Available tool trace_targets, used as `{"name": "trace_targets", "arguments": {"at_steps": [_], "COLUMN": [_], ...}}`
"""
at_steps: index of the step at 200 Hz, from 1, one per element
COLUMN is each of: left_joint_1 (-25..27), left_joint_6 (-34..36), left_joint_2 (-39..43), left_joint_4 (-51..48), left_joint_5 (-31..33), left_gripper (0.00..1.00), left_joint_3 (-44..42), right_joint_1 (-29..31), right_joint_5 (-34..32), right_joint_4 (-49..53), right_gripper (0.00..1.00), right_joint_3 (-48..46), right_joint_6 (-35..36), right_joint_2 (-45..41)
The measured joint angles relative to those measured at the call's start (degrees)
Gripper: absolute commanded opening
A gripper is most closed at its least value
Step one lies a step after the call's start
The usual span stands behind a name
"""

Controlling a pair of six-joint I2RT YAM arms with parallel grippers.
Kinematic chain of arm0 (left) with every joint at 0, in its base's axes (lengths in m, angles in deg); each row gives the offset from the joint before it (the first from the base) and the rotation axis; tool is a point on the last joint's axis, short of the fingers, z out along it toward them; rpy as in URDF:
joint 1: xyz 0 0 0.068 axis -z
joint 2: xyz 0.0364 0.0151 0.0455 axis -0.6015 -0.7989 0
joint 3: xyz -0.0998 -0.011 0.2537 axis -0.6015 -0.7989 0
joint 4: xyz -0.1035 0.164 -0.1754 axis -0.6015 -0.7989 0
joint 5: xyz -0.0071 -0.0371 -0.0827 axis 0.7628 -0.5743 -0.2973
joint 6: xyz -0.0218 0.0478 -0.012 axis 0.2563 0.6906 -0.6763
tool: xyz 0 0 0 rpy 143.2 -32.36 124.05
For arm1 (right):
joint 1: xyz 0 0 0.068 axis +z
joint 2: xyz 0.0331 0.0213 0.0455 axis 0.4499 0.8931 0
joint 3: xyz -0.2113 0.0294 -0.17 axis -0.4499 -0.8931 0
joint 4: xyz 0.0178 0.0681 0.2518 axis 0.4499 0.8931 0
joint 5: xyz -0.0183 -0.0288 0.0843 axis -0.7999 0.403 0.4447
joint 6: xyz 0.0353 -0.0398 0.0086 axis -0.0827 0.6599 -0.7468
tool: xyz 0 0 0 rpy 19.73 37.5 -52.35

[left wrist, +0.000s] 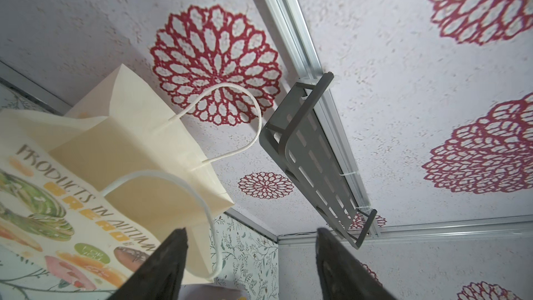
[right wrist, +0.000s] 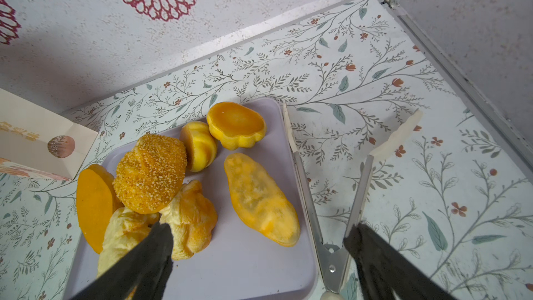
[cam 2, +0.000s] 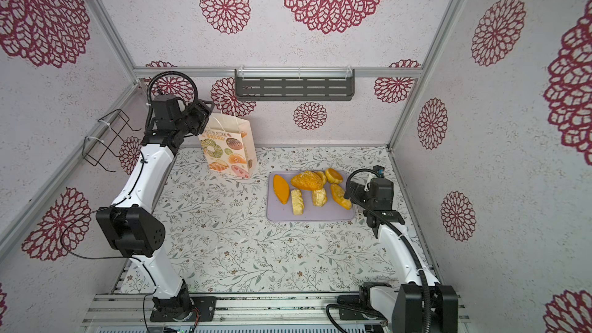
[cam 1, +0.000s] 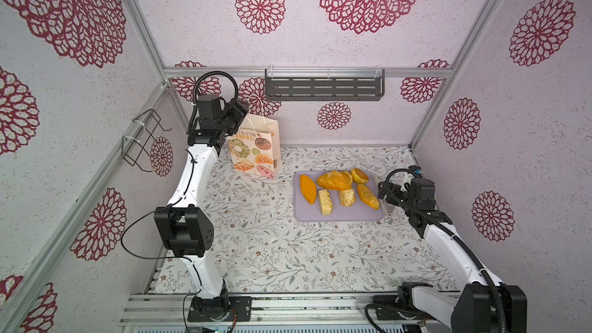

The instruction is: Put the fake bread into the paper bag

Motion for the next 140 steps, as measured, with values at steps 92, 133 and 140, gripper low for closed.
{"name": "trace_targets", "arguments": {"at_steps": [92,133,140], "left_joint_1": [1.22,2.29,2.62], "left_joint_6": [-3.74,-5.27,-5.51], "left_joint_2": [-1.73,-1.51,-1.29], "left_joint_4": [5.20,5.95,6.08], "left_joint_5": [4.17,5.90,6.03], "left_gripper": [0.17,0.11,0.10], "left_joint_3": [-3.48,-6.69,-6.91], "right_joint_1": [0.00,0.00,0.00], "right_joint_5": [0.00,0.00,0.00], "right_joint_4": [-0.02,0.00,0.00], "right_gripper": [0.99,0.99,0.99], "right_joint_3": [0.00,0.00,0.00], "right_joint_6": [0.00,-0.02,-0.02], "right_joint_2": [0.00,0.00,0.00]}}
